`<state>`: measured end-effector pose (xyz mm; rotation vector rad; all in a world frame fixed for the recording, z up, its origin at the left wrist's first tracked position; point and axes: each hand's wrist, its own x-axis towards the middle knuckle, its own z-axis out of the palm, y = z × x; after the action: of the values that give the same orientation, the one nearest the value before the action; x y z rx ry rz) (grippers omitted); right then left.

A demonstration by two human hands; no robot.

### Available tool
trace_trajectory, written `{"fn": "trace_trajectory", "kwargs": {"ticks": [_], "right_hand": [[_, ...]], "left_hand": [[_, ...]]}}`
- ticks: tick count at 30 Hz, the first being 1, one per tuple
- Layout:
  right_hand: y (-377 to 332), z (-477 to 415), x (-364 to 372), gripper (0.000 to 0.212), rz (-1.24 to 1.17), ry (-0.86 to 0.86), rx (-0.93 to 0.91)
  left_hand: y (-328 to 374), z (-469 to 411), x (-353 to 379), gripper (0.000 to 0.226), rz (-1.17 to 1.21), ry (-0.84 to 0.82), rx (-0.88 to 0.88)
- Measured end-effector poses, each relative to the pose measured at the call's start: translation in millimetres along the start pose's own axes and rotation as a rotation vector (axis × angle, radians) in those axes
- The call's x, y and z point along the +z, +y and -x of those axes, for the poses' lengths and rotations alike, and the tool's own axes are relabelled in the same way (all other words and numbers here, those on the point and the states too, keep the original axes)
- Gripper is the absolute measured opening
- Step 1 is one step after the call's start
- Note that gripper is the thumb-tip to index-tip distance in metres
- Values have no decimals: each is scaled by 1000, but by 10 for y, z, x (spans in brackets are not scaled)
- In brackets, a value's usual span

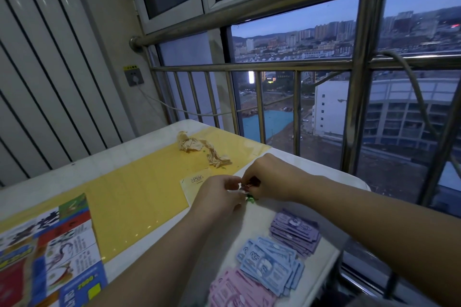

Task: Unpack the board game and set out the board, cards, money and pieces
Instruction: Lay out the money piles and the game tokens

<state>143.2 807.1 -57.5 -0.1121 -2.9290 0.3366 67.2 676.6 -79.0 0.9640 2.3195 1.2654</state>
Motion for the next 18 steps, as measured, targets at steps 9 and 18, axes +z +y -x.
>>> {"fn": "trace_trajectory", "kwargs": {"ticks": [9, 18], "right_hand": [[13, -17, -67, 22, -166, -4, 109], [-173, -80, -344, 20, -415, 43, 56]], "left_hand": [[81, -21, 129, 34, 197, 123, -187], [386, 89, -17, 18, 1239, 202, -461]]}}
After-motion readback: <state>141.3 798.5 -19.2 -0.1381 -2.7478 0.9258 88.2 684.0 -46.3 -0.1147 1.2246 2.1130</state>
